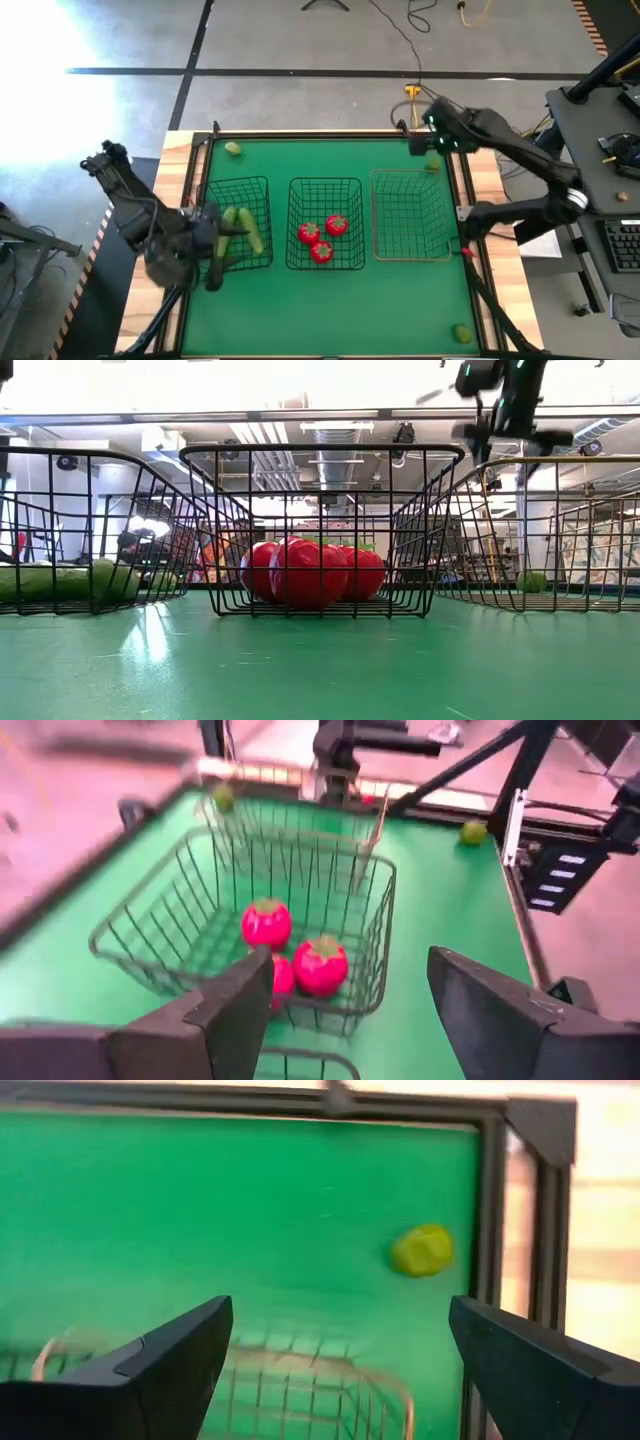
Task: Sort produce into baskets
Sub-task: Put the top right lime into the gold wire basket
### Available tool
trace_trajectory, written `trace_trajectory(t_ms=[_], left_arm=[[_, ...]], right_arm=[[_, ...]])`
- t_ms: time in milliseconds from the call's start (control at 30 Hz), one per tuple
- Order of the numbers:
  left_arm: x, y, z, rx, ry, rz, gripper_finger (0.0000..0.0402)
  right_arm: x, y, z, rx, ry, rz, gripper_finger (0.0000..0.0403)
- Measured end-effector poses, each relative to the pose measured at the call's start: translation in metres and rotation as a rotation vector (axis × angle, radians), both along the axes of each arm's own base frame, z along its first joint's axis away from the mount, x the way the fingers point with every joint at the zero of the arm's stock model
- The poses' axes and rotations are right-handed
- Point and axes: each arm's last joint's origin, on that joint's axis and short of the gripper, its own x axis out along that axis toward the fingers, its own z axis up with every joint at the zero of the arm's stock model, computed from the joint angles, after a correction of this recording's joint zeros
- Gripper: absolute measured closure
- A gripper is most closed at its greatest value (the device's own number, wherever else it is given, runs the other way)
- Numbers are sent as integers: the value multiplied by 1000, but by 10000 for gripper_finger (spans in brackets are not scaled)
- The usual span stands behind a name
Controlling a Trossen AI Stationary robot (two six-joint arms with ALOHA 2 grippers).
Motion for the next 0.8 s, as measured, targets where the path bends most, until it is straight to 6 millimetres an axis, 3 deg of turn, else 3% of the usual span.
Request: trace_trajectory(t_ms=[133,267,533,800], left_arm=[[3,-15,-16,119,-7,4,156],[10,-22,-32,205,13,45,166],[20,-36,-50,287,86,3,170],[11,-46,-56,262,156,-112,170]], right_arm=[[-9,-46,-27,147,29,-177,37],[-10,-72,-53,214,100,-343,37],[1,-82,-87,243,207,-492,37],[-6,-79,-145,233,155,-624,59]])
